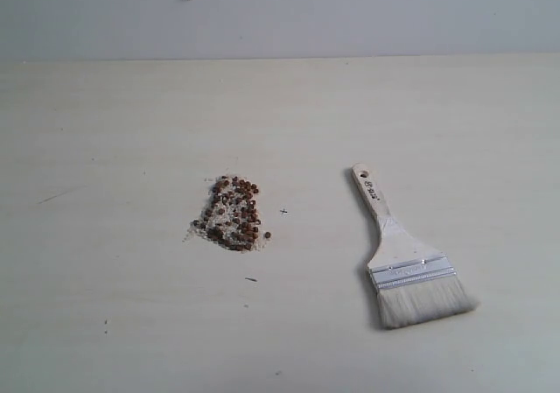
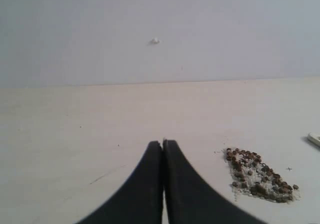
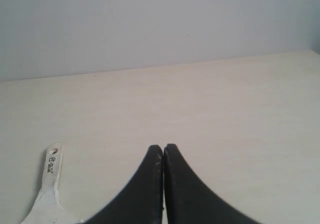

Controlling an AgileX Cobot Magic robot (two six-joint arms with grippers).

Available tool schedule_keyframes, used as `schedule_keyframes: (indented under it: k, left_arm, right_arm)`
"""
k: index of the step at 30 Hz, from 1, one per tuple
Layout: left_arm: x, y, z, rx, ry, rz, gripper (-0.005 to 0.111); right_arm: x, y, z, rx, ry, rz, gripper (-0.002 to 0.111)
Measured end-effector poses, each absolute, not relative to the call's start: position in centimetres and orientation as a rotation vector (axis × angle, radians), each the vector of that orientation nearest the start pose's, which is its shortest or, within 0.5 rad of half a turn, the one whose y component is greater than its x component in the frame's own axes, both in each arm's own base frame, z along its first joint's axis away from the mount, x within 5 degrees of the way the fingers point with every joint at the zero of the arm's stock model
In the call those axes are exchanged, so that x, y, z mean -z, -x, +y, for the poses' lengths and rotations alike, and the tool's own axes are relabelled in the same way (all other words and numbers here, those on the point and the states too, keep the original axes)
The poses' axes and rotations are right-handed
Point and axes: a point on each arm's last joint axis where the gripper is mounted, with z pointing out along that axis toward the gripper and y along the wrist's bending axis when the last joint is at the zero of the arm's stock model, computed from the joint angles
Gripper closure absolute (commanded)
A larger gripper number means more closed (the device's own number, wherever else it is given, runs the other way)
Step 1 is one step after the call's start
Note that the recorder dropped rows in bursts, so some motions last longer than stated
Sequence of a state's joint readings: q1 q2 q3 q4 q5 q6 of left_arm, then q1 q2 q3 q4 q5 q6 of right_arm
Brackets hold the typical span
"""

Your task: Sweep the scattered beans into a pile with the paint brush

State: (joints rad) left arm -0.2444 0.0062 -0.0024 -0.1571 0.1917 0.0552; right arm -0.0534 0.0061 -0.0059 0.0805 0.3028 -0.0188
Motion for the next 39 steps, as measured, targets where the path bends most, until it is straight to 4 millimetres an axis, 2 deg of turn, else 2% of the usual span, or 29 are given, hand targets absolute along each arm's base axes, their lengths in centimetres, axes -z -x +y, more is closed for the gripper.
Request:
schedule_keyframes:
  k: [39]
  left_arm:
    - [-19.64,-5.40,-1.63,0.284,-0.145,1.678,0.106]
  right_arm:
    - [-18.63,-5.44,-0.06,-0.031,-0.089,1.797,0.108]
